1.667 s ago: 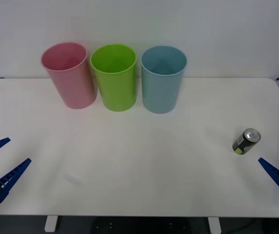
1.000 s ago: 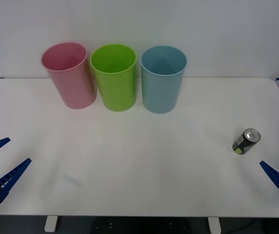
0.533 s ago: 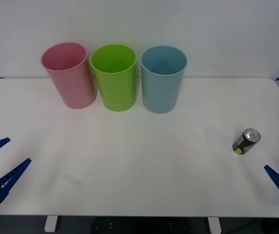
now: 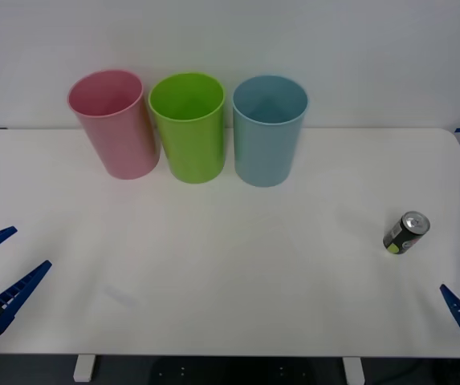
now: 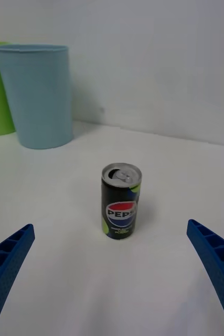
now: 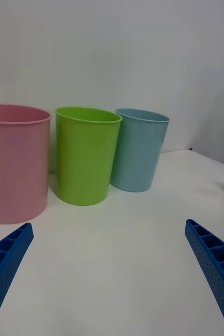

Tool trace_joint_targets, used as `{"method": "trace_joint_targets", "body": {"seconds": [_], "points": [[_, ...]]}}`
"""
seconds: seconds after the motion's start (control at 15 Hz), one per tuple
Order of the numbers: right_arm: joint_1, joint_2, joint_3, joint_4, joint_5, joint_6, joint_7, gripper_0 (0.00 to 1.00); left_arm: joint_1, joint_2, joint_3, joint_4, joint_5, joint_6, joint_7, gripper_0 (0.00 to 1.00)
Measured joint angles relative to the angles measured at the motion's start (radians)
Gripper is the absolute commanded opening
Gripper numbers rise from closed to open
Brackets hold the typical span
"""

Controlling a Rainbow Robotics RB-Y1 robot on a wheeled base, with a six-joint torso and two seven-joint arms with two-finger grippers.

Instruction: Grasp the object on the table and drop it into the matching bin: aluminum can to the light blue bin, PET bottle to the pink bin.

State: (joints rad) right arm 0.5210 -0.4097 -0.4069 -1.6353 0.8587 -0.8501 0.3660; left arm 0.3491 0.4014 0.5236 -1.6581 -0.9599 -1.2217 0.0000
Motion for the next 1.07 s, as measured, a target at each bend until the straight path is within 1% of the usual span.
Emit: {"method": "trace_joint_targets", "body": {"seconds": [0.2, 0.33, 0.53, 0.73, 1.07], "points": [[0.013, 0.0, 0.054, 0.026, -0.042, 0.08, 0.02, 1.0, 0.0, 0.0, 0.0, 0.0, 0.0, 0.0, 0.0, 1.0], [-0.019, 0.004, 0.077, 0.083, -0.057, 0.092, 0.022, 1.0, 0.0, 0.0, 0.0, 0.0, 0.0, 0.0, 0.0, 1.0], [-0.077, 0.04, 0.08, 0.15, -0.043, 0.088, 0.03, 1.0, 0.0, 0.0, 0.0, 0.0, 0.0, 0.0, 0.0, 1.0], [-0.111, 0.081, 0.082, 0.165, -0.028, 0.096, 0.04, 1.0, 0.0, 0.0, 0.0, 0.0, 0.0, 0.0, 0.0, 1.0], [-0.153, 0.116, 0.097, 0.183, -0.015, 0.139, 0.058, 1.0, 0.0, 0.0, 0.0, 0.0, 0.0, 0.0, 0.0, 1.0]]}}
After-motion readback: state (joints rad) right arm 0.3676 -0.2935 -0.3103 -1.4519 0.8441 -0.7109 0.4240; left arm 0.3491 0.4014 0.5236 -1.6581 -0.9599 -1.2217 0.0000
